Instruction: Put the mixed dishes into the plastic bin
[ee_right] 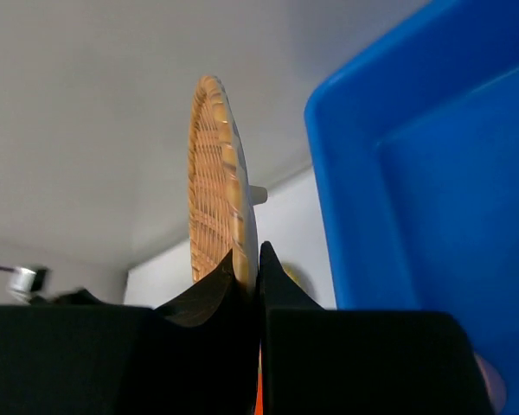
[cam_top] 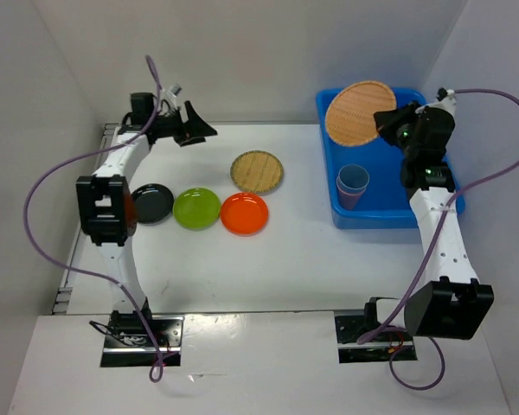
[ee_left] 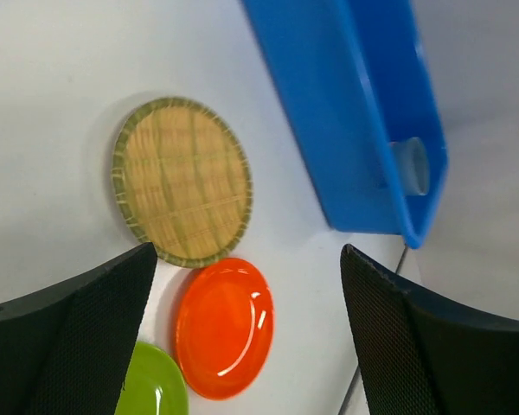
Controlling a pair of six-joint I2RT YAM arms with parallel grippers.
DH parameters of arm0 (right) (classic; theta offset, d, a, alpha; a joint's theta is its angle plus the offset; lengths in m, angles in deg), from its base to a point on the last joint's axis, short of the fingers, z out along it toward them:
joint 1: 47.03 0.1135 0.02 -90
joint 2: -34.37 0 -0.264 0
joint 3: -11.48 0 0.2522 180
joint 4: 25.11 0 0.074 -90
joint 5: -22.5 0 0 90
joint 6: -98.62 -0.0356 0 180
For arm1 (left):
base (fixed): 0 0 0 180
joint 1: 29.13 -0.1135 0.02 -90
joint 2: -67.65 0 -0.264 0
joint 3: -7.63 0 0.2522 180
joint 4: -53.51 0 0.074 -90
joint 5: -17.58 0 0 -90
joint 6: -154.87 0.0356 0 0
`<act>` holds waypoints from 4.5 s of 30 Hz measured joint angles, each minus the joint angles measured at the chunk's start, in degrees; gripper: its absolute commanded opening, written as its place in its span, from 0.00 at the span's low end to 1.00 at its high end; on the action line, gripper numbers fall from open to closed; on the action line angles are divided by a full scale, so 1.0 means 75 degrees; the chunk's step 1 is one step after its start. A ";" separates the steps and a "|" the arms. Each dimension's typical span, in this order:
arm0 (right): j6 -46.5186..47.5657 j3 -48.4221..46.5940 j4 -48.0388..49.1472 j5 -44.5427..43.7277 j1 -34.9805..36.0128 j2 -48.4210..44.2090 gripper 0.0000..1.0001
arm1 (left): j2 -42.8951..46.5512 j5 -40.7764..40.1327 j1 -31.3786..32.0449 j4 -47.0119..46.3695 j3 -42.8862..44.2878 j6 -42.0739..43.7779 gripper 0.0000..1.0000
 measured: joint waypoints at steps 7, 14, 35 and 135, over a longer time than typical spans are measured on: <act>-0.1198 0.1323 0.1411 -0.0647 -0.0568 -0.0172 0.00 | -0.1746 -0.0909 0.0991 0.0041 0.0248 -0.0195 0.92; -0.2550 0.2582 0.2396 -0.2261 -0.0565 0.0207 0.00 | -0.2055 -0.1151 0.1099 -0.0006 0.0743 -0.0219 0.92; -0.4374 0.1833 0.4214 -0.3993 -0.0644 0.3765 0.00 | -0.3354 -0.1475 0.1081 0.0583 0.2206 0.0294 0.92; 0.1373 0.0000 0.2314 0.4261 0.0784 0.1620 0.99 | -0.0446 0.0629 0.1623 0.0111 0.2183 -0.1005 0.00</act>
